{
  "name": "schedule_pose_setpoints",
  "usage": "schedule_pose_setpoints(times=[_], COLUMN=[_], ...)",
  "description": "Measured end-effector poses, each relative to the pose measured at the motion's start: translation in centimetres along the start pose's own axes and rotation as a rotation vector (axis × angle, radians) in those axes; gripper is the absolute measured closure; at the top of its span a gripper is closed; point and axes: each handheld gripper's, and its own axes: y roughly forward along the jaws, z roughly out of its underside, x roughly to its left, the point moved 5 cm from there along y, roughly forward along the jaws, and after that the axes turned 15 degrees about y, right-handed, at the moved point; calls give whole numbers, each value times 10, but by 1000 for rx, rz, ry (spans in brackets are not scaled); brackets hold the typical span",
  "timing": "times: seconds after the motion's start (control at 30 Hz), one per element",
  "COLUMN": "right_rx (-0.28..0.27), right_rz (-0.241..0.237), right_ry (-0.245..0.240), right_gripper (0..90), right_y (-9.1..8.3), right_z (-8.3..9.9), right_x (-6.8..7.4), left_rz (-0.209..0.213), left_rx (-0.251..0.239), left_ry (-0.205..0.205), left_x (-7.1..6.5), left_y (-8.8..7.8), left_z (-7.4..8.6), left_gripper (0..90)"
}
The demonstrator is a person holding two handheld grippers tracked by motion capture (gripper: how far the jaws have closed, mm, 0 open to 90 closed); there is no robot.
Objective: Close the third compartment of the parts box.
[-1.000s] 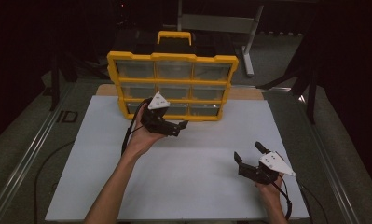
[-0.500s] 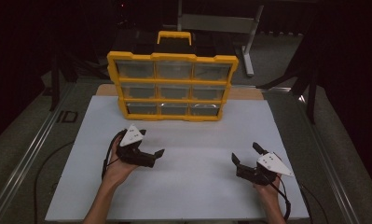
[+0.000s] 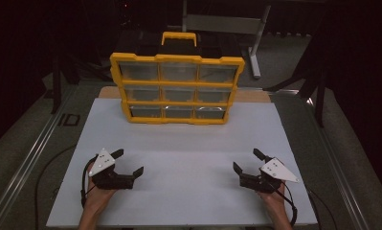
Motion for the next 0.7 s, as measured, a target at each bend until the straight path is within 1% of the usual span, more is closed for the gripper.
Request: schedule_pose_setpoints(times=[0.03,0.07,0.1,0.17,0.2,0.23,0.27,0.3,0.37,0.43,0.5,0.53,0.6,0.67,0.7], right_rx=[0,-3,-4,-3,-5,-5,-8,-8,-5,5,5,4,7,9,14], right_rz=[0,-2,-2,-5,-8,-8,-13,-23,-28,-30,-42,-46,-50,-50,-52], right_ry=[0,3,5,6,8,8,12,13,11,16,10,11,13,10,10], right_gripper=[102,102,102,102,102,102,102,102,102,102,102,102,102,102,102], right_y=[0,-1,-1,-1,-1,-1,-1,0,1,3,3,3,3,4,4], right_z=[0,0,-1,-1,-1,-1,-1,0,1,2,3,3,3,3,4], right_x=[0,-1,-3,-4,-4,-4,-4,-3,-2,-1,1,2,3,3,2], left_rz=[0,13,17,5,2,2,-13,-18,-39,-46,-53,-55,-74,-78,-81], left_rx=[0,-26,-34,-40,-51,-51,-63,-69,-84,-100,-104,-105,-102,-98,-92], left_ry=[0,-15,-19,-8,-10,-10,-17,-19,-17,-20,-28,-27,-20,-16,-5], left_x=[0,1,1,2,3,3,5,6,8,10,12,13,13,12,11], left_y=[0,-6,-8,-10,-11,-11,-12,-12,-12,-12,-10,-8,-5,-3,-3], left_z=[0,1,1,0,-1,-1,-1,-2,-4,-6,-6,-6,-7,-7,-7], left_gripper=[2,2,2,2,2,2,2,2,2,2,2,2,2,2,2])
